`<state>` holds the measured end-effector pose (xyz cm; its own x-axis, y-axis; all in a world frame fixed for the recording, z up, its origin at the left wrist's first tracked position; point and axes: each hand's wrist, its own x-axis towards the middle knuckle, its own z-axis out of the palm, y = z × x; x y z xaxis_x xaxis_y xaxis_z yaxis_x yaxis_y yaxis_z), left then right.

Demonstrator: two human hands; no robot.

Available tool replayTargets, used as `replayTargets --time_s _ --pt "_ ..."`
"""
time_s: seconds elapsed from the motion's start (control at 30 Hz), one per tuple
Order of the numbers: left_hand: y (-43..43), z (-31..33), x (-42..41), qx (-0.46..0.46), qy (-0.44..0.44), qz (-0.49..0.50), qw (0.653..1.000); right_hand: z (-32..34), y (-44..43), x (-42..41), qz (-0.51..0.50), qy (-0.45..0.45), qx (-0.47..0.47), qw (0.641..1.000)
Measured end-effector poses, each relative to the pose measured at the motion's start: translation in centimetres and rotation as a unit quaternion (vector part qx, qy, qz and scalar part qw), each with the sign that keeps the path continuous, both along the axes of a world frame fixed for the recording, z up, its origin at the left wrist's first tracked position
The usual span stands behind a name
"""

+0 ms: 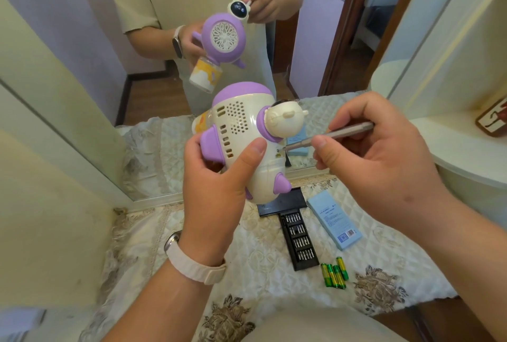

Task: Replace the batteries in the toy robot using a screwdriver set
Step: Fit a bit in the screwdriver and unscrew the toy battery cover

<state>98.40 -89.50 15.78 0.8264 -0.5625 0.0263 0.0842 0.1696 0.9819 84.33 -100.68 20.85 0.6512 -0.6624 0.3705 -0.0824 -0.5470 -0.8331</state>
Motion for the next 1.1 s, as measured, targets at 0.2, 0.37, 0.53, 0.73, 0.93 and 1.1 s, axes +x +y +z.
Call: replayTargets --time_s 0.2,0.37,0.53,0.73,0.93,1.1 --pt "0.2 0.2 -0.1 -0.004 -0.003 0.005 1.000 0.2 0.3 0.3 -0.023 0.030 -0.061 0.997" --pt "0.2 0.5 -0.2 -0.008 -0.007 -0.003 1.000 0.4 0.2 0.3 -0.025 0.005 -0.072 0.997" --pt "-0.1 0.4 -0.2 -0.003 -0.018 -0.002 1.000 0.1 0.2 -0.1 -0.013 0.006 -0.083 0.996" --pt "0.0 0.6 -0.3 -0.002 -0.021 -0.003 1.000 0.3 0.2 -0.1 -0.024 -0.009 -0.116 0.993" --pt "0.1 0.9 -0.1 0.003 -0.024 0.003 1.000 0.1 0.0 0.1 0.005 -0.024 -0.120 0.992" --pt "0.0 1.1 -0.3 0.002 -0.024 0.009 1.000 0.2 -0.2 0.1 0.001 -0.028 -0.125 0.992"
